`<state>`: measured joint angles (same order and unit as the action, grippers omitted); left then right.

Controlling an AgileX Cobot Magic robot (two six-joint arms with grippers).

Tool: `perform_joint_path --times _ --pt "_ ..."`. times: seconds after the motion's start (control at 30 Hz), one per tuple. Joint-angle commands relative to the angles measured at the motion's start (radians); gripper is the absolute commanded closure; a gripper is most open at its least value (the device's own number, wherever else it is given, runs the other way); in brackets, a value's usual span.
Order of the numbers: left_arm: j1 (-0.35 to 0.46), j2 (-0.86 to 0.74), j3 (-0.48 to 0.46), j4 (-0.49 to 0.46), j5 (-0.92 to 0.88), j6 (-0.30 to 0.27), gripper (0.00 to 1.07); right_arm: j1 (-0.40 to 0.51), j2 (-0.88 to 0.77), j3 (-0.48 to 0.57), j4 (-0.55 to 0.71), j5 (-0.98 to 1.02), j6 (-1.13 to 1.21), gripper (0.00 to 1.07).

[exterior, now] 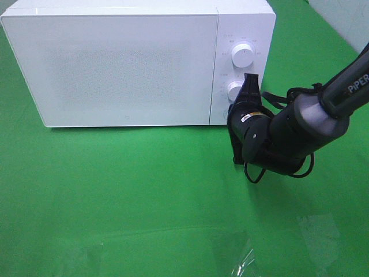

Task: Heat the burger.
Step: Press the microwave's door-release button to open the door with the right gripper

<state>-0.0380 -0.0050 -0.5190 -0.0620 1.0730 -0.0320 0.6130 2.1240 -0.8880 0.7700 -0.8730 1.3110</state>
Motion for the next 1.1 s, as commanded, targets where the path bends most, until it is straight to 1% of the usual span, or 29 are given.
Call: perform_joint_path --times 0.03,0.27,0.43,0.6,0.73,0.83,0.93,1.1 --pt "0.003 -0.016 0.003 -0.002 -0.006 -0.001 0.1 -0.006 -0.001 -0.008 -0.004 -0.016 -0.003 1.07" --pt "0.003 -0.016 0.003 -0.002 -0.006 -0.001 0.1 -0.006 0.032 -0.038 -0.007 -0.032 -0.001 1.07" --pt "0.003 -0.016 0.003 -0.002 -0.006 -0.001 0.1 -0.006 0.032 -0.039 -0.004 -0.117 -0.01 1.07" --pt "0.003 -0.016 0.003 -0.002 -0.006 -0.001 0.1 -0.006 0.032 -0.041 -0.005 -0.161 -0.01 1.07" --pt "0.003 -0.016 0.003 -0.002 -0.006 -0.001 0.1 -0.006 0.033 -0.052 -0.006 -0.179 -0.019 1.07" --pt "0.003 -0.016 0.003 -0.002 -0.006 -0.001 0.1 -0.006 0.033 -0.076 -0.012 -0.238 -0.035 1.07" --pt "0.003 -0.016 0.003 -0.002 -0.006 -0.001 0.1 -0.022 0.033 -0.097 -0.033 -0.281 -0.056 1.07" --pt "0.003 -0.016 0.003 -0.002 -0.006 -0.001 0.1 -0.054 0.034 -0.119 -0.071 -0.293 -0.059 1.07"
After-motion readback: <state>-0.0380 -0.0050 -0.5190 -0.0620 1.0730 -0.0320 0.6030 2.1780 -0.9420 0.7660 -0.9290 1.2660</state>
